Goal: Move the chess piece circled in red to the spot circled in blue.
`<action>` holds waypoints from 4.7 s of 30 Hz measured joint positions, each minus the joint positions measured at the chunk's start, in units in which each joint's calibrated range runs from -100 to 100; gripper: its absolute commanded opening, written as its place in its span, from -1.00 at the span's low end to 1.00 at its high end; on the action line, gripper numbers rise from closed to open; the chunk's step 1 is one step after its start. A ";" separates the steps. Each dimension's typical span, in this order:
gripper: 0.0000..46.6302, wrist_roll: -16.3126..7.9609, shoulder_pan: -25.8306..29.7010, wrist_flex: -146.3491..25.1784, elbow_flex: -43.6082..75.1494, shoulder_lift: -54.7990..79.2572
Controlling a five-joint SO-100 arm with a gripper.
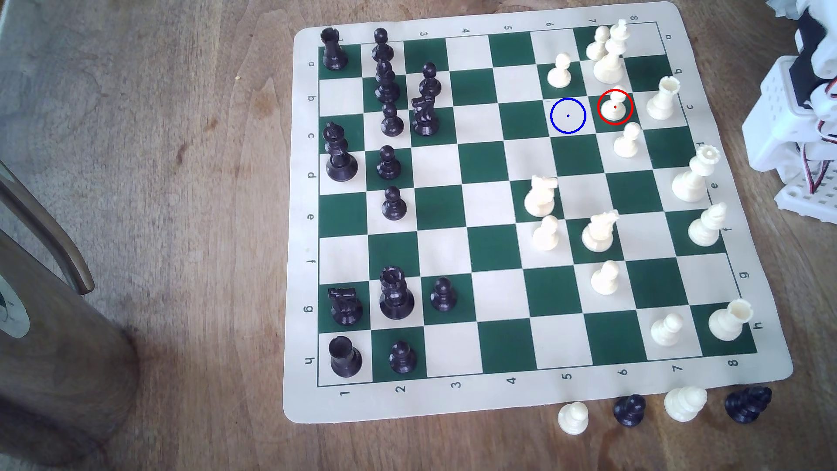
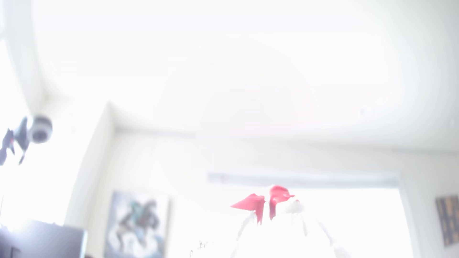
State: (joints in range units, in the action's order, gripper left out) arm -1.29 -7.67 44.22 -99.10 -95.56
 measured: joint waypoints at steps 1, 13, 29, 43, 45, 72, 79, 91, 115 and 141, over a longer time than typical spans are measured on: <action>-1.00 -0.20 -0.59 -3.11 0.00 -0.08; -1.00 -3.32 -1.33 -44.70 7.77 13.49; -0.42 -6.25 -6.19 -109.08 54.59 44.74; -0.49 -5.18 -9.88 -121.20 55.49 55.05; -0.47 -5.03 -10.18 -121.04 55.22 55.72; -0.34 -4.30 -14.90 -105.26 40.67 60.58; -0.43 -4.20 -15.56 -102.71 38.59 62.67; -0.50 -4.00 -15.63 -100.72 37.78 63.34; -0.99 -4.30 -14.68 -110.84 46.54 61.75; -0.99 -4.93 -8.85 -96.33 43.11 66.19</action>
State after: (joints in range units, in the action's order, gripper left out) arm -6.23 -16.52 -52.11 -55.99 -29.37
